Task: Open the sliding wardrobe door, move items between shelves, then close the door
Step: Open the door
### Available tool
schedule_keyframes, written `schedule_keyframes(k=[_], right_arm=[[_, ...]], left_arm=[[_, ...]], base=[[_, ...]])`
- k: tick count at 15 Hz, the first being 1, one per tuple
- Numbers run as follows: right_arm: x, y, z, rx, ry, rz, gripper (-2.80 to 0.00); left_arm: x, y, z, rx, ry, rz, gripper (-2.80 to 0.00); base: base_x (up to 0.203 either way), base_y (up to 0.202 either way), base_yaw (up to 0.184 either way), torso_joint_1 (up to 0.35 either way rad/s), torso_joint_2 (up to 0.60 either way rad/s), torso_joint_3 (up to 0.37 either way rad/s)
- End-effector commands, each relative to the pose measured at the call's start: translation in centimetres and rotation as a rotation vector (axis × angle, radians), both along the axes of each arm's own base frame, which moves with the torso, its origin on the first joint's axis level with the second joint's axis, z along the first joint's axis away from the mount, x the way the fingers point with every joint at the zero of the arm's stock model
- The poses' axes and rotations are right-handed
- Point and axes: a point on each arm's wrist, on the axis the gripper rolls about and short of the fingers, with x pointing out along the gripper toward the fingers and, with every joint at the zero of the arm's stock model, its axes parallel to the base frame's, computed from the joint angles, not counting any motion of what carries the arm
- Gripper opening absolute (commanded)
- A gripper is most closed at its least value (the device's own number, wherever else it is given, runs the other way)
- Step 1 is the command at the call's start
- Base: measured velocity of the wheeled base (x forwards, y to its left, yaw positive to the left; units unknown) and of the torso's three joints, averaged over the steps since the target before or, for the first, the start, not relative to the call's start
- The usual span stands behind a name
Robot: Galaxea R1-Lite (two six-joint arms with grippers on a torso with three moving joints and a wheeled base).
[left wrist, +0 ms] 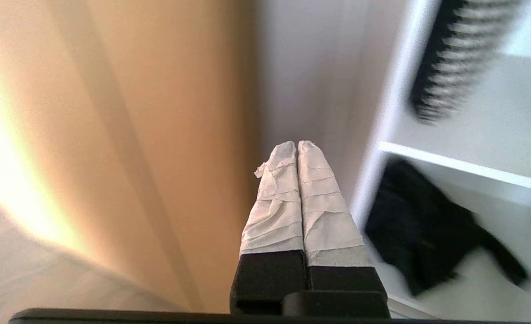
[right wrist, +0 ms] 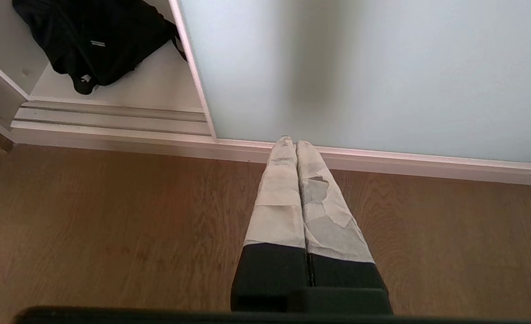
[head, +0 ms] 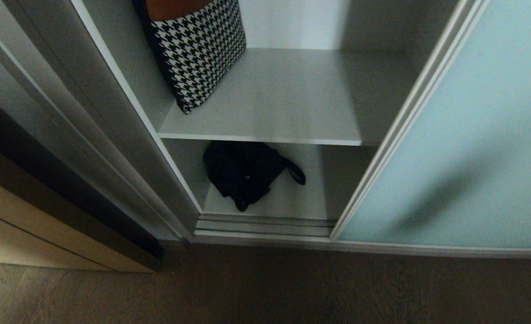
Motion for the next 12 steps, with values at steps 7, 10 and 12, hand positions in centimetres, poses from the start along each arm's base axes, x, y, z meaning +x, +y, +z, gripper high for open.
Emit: schedule_keyframes(k=[7, 10, 12], right_arm=[[0.0, 0.0, 0.0, 0.001, -0.002, 0.0, -2.8], [0.0, 0.0, 0.0, 0.001, -0.002, 0.0, -2.8], [0.0, 0.0, 0.0, 0.001, -0.002, 0.0, -2.8]], left_arm=[[-7.5, 0.3, -8.9, 0.03, 0.074, -0.069, -2.8], [-6.8, -0.5, -10.8, 0.079, 0.271, -0.38, -2.8], [-6.8, -0.7, -11.3, 0.133, 0.343, -0.45, -2.8]], base=[[0.0, 0.0, 0.0, 0.0, 0.0, 0.0], [0.0, 0.0, 0.0, 0.0, 0.0, 0.0], [0.0, 0.0, 0.0, 0.0, 0.0, 0.0]])
